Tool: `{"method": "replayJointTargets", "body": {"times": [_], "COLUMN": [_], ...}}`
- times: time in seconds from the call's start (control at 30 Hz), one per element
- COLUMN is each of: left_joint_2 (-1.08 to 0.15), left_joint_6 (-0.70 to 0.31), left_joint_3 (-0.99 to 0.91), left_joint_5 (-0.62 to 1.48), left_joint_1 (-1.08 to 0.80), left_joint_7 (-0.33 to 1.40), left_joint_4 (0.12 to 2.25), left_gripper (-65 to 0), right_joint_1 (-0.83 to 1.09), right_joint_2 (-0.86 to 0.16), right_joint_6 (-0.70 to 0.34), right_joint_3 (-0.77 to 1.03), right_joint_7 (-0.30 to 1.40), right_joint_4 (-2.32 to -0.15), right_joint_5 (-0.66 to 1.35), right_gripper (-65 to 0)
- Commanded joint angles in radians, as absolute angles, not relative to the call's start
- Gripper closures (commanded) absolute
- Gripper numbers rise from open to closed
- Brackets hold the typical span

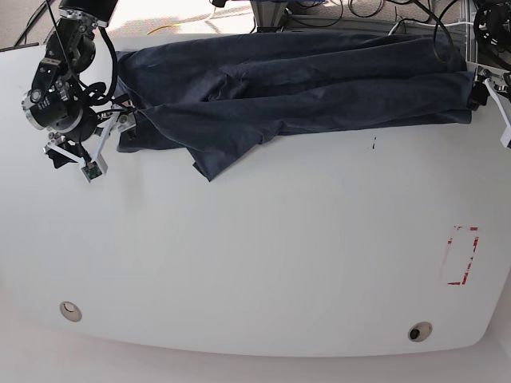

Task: Layout the t-shirt on the table in an organized manner, then fold the t-shirt properly
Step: 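Move both grippers onto the folded shirt's ends and grasp them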

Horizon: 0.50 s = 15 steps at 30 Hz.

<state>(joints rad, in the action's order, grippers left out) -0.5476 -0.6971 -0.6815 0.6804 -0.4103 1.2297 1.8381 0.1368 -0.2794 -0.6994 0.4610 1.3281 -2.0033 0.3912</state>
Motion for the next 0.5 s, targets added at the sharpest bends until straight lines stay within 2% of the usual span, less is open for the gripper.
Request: {"method": "replayJointTargets", "body": {"times": [0.0, 0.03, 0.13, 0.2, 0.47], "left_joint_2": [-0.567, -0.565, -0.552, -0.515, -0.426], "left_joint_6": [-0.698, -0.698, -0.698, -0.698, -0.698], "left_joint_3": [-0.667, -0.661, -0.638, -0.625, -0.615], "left_joint_5": [0.708, 0.71, 0.707, 0.707, 0.599], "left_joint_1": [-0.43, -0.435, -0.441, -0.44, -0.412], "left_joint_7": [1.214, 1.214, 1.214, 1.214, 1.213], "left_joint_4": [1.86, 1.871, 1.914, 1.929, 1.942], "left_gripper": [-65.0, -64.4, -55.1, -45.4, -3.1], "right_joint_1": [0.127, 0.127, 0.124, 0.113, 0.107], "right_joint_2": [-0.295, -0.295, -0.285, -0.272, -0.252], "right_joint_6": [-0.698, -0.698, -0.698, -0.698, -0.698], "right_joint_3": [0.467, 0.467, 0.466, 0.469, 0.464], "right_joint_7": [1.314, 1.314, 1.311, 1.311, 1.311], "right_joint_4": [-2.02, -2.022, -2.023, -2.023, -2.02], "right_joint_5": [0.397, 0.398, 0.426, 0.483, 0.73], "right_gripper": [-62.0, -61.8, -58.8, -51.4, -11.6]}}
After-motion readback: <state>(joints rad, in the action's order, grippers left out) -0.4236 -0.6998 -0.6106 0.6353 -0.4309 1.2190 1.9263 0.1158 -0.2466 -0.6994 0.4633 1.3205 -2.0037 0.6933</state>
